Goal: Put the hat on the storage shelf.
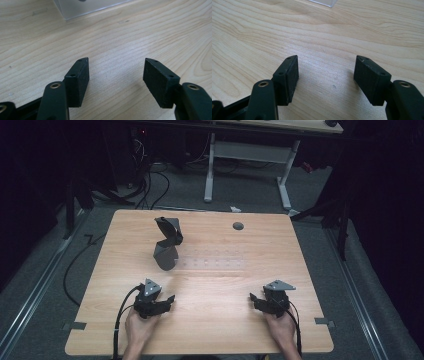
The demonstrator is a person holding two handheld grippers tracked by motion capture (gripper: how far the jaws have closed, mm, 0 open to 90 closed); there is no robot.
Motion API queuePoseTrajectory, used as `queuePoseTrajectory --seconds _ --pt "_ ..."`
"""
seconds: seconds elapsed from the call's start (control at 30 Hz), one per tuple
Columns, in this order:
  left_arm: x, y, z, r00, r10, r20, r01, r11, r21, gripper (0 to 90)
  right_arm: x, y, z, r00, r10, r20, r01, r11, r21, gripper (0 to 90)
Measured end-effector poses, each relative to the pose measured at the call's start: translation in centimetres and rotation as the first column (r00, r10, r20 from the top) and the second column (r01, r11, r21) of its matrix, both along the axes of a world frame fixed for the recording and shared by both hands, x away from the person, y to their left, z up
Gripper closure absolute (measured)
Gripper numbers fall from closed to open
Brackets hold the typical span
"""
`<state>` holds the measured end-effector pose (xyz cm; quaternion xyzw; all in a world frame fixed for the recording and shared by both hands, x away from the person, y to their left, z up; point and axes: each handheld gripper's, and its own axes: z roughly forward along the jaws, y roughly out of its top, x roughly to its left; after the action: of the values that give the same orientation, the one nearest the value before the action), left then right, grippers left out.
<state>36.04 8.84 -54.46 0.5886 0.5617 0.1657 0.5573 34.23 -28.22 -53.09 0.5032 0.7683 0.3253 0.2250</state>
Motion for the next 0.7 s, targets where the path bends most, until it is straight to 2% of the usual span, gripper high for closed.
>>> queuePoseTrajectory --seconds 0.27,0.47,0.7 --pt "-0.07 -0.36 -0.16 0.9999 0.005 0.011 -0.005 0.9994 0.034 34.5 0.00 0.00 0.00 1.0000 0.000 0.000 0.000 1.000 0.000 36.9" --pt "-0.05 -0.40 -0.18 1.0000 0.003 0.006 -0.003 0.9994 0.036 29.9 -0.01 0.00 0.00 1.0000 0.000 0.000 0.000 1.000 0.000 36.7" --pt "-0.01 -0.39 -0.17 1.0000 0.009 0.004 -0.009 0.9994 0.033 30.6 -0.01 0.00 0.00 1.0000 0.001 0.000 -0.001 1.000 0.000 36.6"
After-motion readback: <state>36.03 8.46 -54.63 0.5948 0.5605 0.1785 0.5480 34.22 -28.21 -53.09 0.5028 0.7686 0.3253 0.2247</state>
